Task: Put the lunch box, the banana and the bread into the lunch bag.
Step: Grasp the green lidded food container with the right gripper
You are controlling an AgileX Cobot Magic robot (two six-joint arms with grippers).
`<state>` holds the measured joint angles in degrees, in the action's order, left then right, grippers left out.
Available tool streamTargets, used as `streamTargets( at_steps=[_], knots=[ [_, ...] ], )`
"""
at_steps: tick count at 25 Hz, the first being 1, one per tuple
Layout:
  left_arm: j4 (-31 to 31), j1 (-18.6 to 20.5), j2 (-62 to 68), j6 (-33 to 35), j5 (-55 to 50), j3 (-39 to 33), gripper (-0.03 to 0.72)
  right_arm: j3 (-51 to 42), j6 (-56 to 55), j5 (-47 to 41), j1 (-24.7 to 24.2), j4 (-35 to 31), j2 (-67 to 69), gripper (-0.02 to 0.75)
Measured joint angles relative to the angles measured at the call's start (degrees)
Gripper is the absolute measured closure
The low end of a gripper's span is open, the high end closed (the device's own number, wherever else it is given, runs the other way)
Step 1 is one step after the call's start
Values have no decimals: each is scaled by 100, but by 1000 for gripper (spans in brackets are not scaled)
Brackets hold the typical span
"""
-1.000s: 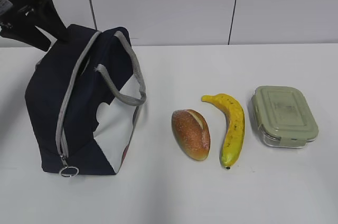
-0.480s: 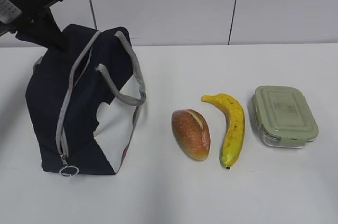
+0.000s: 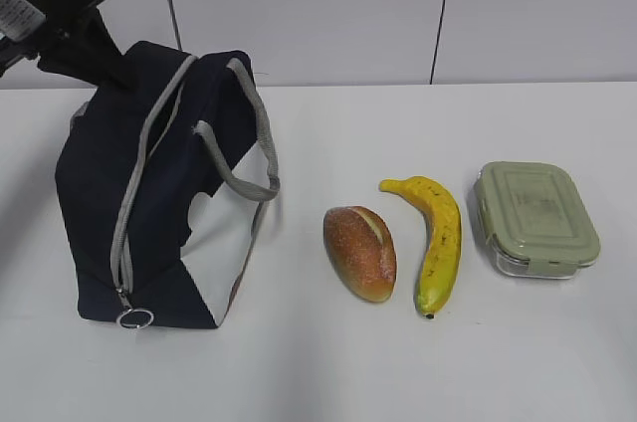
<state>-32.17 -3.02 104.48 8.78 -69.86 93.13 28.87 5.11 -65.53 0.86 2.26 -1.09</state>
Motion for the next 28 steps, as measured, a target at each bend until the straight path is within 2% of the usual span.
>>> streamTargets(
  at_steps=[18, 28],
  knots=[
    [-42, 0, 0, 5, -10, 0, 688, 0, 0, 0, 0, -12, 0, 300],
    [-136, 0, 0, 5, -33, 0, 688, 33, 0, 0, 0, -468, 119, 300]
  ],
)
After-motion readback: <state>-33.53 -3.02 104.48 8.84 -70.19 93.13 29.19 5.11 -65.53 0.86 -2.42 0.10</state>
